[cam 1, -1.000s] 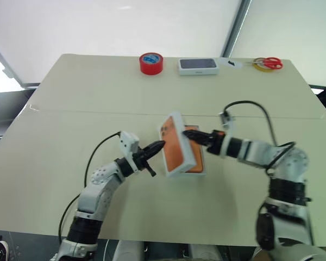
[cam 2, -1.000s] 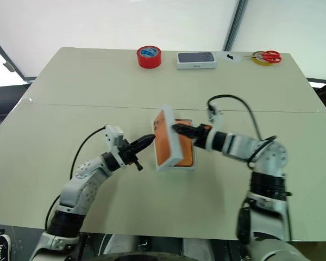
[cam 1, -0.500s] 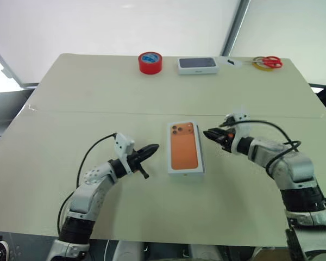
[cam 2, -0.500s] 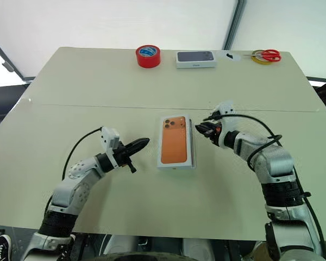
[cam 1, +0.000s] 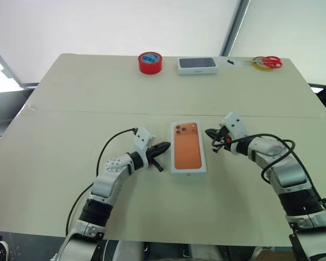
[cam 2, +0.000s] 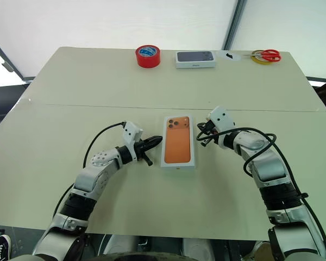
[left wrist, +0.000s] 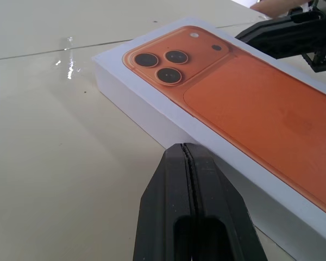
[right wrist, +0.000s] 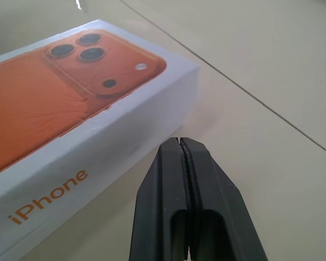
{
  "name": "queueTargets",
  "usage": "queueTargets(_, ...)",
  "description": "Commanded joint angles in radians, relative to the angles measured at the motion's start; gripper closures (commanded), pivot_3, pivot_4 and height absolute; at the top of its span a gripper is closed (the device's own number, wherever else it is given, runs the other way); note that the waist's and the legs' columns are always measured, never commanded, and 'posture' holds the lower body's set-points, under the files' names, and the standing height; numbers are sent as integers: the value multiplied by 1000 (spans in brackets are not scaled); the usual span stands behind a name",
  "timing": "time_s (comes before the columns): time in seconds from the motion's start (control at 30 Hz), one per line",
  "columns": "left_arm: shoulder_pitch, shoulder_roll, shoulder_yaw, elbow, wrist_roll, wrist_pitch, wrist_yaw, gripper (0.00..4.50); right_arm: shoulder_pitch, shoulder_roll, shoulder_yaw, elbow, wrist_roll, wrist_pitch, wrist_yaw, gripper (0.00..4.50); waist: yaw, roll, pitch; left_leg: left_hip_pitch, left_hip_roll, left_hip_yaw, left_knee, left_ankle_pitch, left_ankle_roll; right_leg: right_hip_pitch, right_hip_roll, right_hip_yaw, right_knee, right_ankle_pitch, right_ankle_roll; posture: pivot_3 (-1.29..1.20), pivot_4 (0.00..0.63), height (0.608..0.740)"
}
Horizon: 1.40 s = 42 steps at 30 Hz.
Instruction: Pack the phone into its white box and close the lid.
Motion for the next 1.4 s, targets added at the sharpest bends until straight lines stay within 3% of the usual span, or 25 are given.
queueTargets(0.03,-15,-8,-3,-74,-15,7,-8,4500,12,-15,-12,-47,-27,-29,18,4458,1,0,0,0,0,0,0,0,0,0,0,0,0,0,0,0,150,740)
queueTargets(0.4,24,10,-12,-78,8,-16,-21,4500,13,-34,-3,-39,-141,-99,40,4458,14,0,0,0,0,0,4,0,0,1,0,0,0,0,0,0,150,740)
queueTargets(0.6,-53,-51,92,-101,-86,0,36,4500,-19,30,-123,-68,25,-76,93,4458,19,0,0,-1,0,-1,6,0,0,2,0,-1,1,0,0,0,150,740)
queueTargets(0.7,-141,-83,83,-27,-56,-19,50,4500,19,12,-84,-95,34,-85,170,4458,22,-1,0,-3,0,-4,9,-1,1,2,0,-4,1,0,0,0,150,740)
queueTargets(0.9,-256,-71,-75,300,169,-105,55,4500,152,-99,103,-106,-146,-217,282,4458,13,0,-1,-2,-2,-2,9,-1,2,3,0,-3,1,0,1,0,150,740)
queueTargets(1.07,-234,-60,-66,300,133,-71,-28,4500,146,-60,84,-124,-128,-201,255,4458,15,-3,-3,11,0,-2,7,-2,3,16,1,-3,-2,0,1,0,150,740)
queueTargets(1.1,-229,-56,-40,280,103,-48,-44,4241,138,-55,64,-124,-85,-161,276,4491,15,-3,-3,11,1,-3,7,-2,3,16,1,-3,-2,0,1,0,150,740)
queueTargets(1.23,-190,11,45,152,37,-47,-88,2818,103,-23,-27,-113,27,-83,283,3253,13,-3,-3,11,1,-3,7,-2,3,16,0,-3,-2,0,0,0,150,740)
queueTargets(1.37,-122,163,141,24,23,-70,-110,675,98,-51,-117,-106,108,-81,334,1113,12,-2,-1,7,1,-3,7,-1,1,12,0,-3,-1,0,0,0,150,740)
queueTargets(1.4,-96,216,174,-12,3,-20,-120,657,98,-69,-142,-98,120,-89,353,594,10,-2,-1,7,1,-3,7,-1,1,11,0,-3,-1,0,0,0,150,740)
